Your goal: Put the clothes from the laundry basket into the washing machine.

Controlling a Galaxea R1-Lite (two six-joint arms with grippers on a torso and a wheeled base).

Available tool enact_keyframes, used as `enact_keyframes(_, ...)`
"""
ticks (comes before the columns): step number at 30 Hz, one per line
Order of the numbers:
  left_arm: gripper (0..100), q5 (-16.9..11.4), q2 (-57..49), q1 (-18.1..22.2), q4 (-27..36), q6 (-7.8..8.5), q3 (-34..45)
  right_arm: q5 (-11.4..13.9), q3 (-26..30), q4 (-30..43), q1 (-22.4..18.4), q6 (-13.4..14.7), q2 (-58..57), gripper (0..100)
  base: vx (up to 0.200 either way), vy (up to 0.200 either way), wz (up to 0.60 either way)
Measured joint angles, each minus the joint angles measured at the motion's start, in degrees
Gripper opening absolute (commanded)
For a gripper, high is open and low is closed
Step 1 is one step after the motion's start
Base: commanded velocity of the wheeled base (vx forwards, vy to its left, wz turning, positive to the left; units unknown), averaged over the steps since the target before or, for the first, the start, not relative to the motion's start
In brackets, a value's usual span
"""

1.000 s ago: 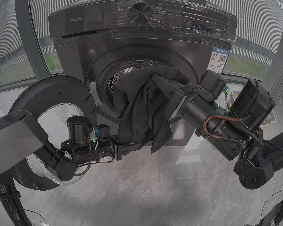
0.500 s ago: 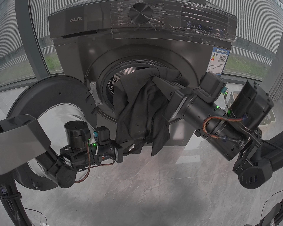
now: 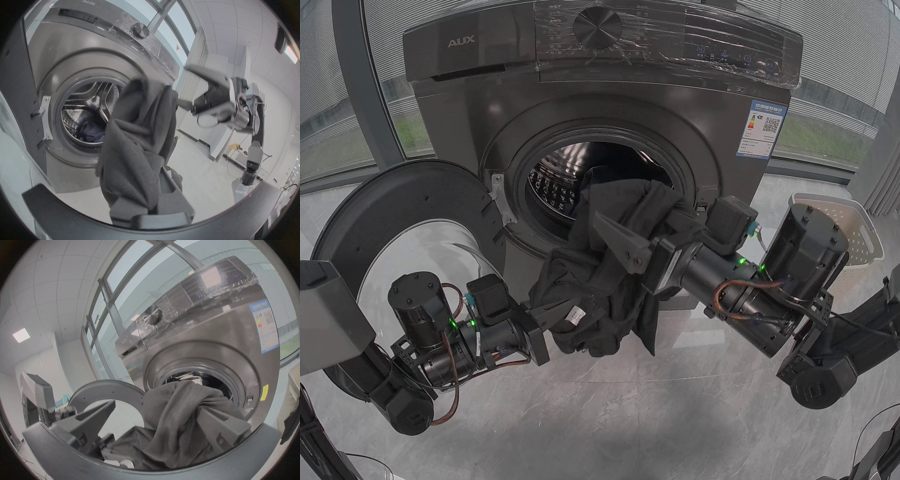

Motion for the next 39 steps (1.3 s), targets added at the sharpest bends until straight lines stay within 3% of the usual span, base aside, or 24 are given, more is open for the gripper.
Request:
enact_keyframes(5,0,-0.04,-1.07,-0.27,-0.33,-3.12,-3.61,-0.24,3.55,-0.20,-0.62,-0.41,0.72,100,0.000,0.000,0.00)
enact_keyframes(9,0,-0.20,-1.60,-0.35,-0.54,-4.44,-5.57,-0.32,6.72,-0.46,-1.15,-0.45,1.00,100,0.000,0.000,0.00)
enact_keyframes(24,0,0.40,-3.17,-0.57,-0.05,-5.19,-10.17,3.13,19.43,-2.19,-2.19,-1.18,2.04,100,0.000,0.000,0.00)
enact_keyframes(39,0,1.23,-5.21,-1.05,0.04,-5.34,-11.61,3.29,18.58,-3.74,-2.69,-2.11,5.38,100,0.000,0.000,0.00)
